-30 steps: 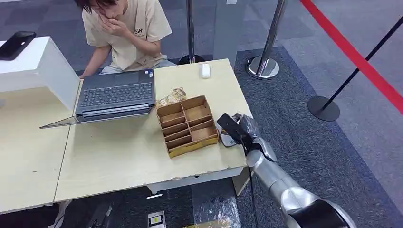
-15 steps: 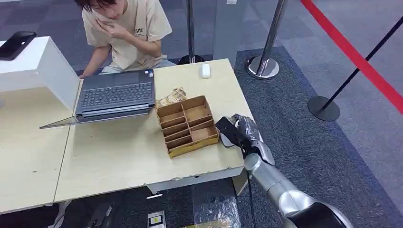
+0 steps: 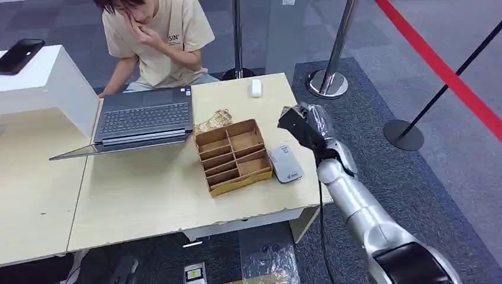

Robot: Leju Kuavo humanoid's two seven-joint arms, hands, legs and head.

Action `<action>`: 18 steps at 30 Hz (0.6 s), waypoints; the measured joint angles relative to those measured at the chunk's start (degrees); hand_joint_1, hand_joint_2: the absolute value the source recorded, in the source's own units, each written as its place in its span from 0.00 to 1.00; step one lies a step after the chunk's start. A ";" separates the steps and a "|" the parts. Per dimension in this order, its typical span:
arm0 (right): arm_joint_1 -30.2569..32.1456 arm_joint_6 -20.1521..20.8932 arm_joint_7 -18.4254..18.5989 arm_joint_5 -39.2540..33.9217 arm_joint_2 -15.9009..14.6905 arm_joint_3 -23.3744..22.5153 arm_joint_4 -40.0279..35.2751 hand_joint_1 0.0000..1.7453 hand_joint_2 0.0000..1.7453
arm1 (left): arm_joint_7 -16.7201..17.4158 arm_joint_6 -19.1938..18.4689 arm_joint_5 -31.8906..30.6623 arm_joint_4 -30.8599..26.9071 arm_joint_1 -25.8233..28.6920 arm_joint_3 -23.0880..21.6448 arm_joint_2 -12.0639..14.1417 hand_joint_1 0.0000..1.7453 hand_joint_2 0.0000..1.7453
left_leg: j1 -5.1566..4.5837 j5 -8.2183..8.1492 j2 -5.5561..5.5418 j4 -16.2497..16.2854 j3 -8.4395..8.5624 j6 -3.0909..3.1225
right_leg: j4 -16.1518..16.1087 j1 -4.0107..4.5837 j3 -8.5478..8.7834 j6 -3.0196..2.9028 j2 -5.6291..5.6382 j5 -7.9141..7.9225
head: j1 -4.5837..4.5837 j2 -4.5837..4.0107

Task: Pass the card to the sensor for recognition and then transmit it.

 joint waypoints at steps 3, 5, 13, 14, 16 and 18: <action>-1.46 2.30 0.50 -1.33 -0.44 -0.05 -5.45 1.00 1.00 | 0.00 -0.02 -0.33 0.00 0.07 0.00 0.00 0.00 0.00 | 0.00 0.00 0.01 0.00 0.00 0.00 | 0.00 0.00 -0.01 0.00 0.00 0.00 | 0.02 0.00; -2.83 3.70 0.35 -2.28 -0.55 -0.02 -8.21 1.00 1.00 | 0.00 -0.09 -0.57 0.00 0.06 0.00 0.00 0.00 0.00 | 0.00 0.00 0.01 0.00 -0.01 0.00 | 0.01 0.00 0.01 0.00 0.00 0.00 | 0.02 0.00; -12.47 4.35 -2.88 0.04 0.54 0.87 -8.58 1.00 1.00 | 0.44 -1.22 -1.90 -0.02 -0.91 -0.46 -0.02 0.00 0.00 | 0.00 0.03 -0.02 0.00 -0.04 -0.02 | 0.02 -0.01 0.00 0.00 0.00 0.02 | 0.02 0.00; -13.67 3.85 -3.37 0.68 0.92 1.11 -7.70 1.00 1.00 | 0.46 -1.29 -2.01 -0.02 -1.07 -0.52 -0.04 0.00 0.00 | 0.00 0.03 -0.01 0.00 -0.04 -0.02 | 0.02 0.00 0.00 0.00 0.00 0.02 | 0.00 0.00; -16.19 2.14 -4.46 2.87 1.75 1.86 -4.88 1.00 1.00 | 1.05 -1.49 -2.21 -0.02 -1.56 -0.77 -0.09 0.00 0.00 | 0.01 0.03 -0.02 0.00 -0.03 -0.02 | 0.03 0.00 0.00 0.00 0.00 0.02 | 0.00 0.00; -17.93 -0.04 -5.29 5.55 2.56 2.40 -2.42 1.00 1.00 | 1.40 -1.68 -2.30 -0.11 -1.92 -0.92 -0.20 0.00 0.00 | 0.02 0.03 -0.08 0.00 -0.05 -0.02 | 0.03 0.01 0.00 0.00 -0.01 0.02 | 0.02 0.00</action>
